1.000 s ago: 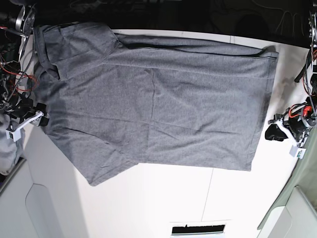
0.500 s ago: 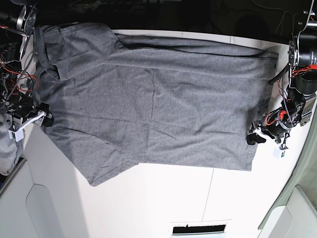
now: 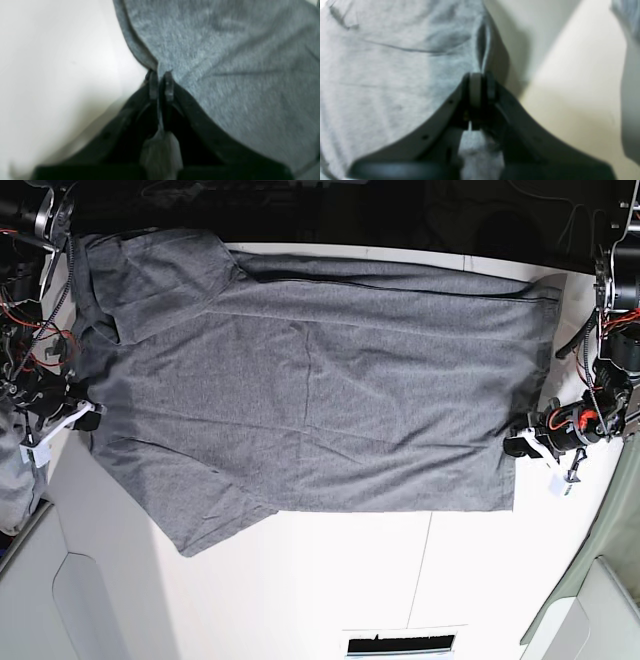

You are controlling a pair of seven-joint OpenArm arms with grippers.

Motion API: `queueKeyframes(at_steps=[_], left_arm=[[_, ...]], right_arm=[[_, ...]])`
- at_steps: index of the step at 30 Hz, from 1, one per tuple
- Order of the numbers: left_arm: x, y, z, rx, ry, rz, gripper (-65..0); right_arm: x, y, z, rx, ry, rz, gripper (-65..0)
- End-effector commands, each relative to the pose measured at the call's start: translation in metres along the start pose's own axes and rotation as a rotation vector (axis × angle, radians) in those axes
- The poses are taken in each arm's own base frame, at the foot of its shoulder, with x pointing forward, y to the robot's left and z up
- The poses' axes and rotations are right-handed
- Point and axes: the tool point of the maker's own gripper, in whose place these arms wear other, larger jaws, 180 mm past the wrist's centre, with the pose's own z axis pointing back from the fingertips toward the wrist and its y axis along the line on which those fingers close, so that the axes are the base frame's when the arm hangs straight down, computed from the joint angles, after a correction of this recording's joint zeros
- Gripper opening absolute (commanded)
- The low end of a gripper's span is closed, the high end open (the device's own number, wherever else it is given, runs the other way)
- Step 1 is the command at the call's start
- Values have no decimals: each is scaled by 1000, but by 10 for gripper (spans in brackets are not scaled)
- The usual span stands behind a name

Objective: Layout the t-shirt on the table in an organized manner, then fold the t-shirt properly
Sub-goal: 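Move both grippers to the hem edge and grasp it, then lift the hem edge and fold it over toward the collar fold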

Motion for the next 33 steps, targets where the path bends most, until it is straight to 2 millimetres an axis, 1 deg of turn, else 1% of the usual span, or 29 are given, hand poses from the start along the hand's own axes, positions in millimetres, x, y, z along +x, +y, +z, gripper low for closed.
queueKeyframes(at_steps=[1, 3, 5, 8, 11, 13, 15, 18, 20, 21, 22, 23, 24, 25, 27, 29, 33], left_arm=[[35, 6, 17, -6, -84, -17, -650], [45, 8, 35, -21, -116, -21, -650], [49, 12, 53, -23, -123, -54, -650], [42, 14, 76, -22, -96, -116, -650], [33, 9, 92, -38, -86, -166, -650], [23, 4, 100, -54, -71, -191, -650], [9, -1, 105, -64, -41, -214, -650], [-13, -6, 101, -80, 0, -213, -650], [-23, -10, 97, -90, 14, -202, -650], [-28, -11, 95, -95, 21, -198, -650], [-31, -14, 93, -101, 23, -192, -650], [-34, -15, 91, -106, 27, -188, -650], [-36, -17, 90, -110, 29, -184, -650], [-38, -18, 88, -113, 31, -182, -650], [-42, -19, 87, -110, 40, -189, -650], [-42, -18, 86, -106, 43, -193, -650], [-43, -18, 87, -105, 46, -194, -650]], right_arm=[[31, 0, 12, 7, -65, 30, -650], [33, 4, 25, 15, -68, 59, -650], [31, 5, 40, 14, -83, 95, -650], [18, 0, 58, -9, -70, 153, -650], [6, -1, 72, -4, -66, 175, -650], [-4, -4, 79, -12, -53, 188, -650], [-17, -8, 85, -25, -35, 187, -650], [-37, -12, 87, -30, 3, 176, -650], [-44, -12, 87, -26, 15, 167, -650], [-46, -11, 86, -24, 17, 165, -593], [-47, -11, 86, -24, 18, 164, -505], [-46, -11, 86, -23, 17, 164, -428], [-44, -10, 86, -21, 7, 161, -374], [-41, -10, 87, -21, -14, 156, -344], [-28, -10, 88, -22, -71, 149, -338], [-12, -10, 88, -33, -126, 135, -338], [24, -3, 88, -24, -201, 144, -338]])
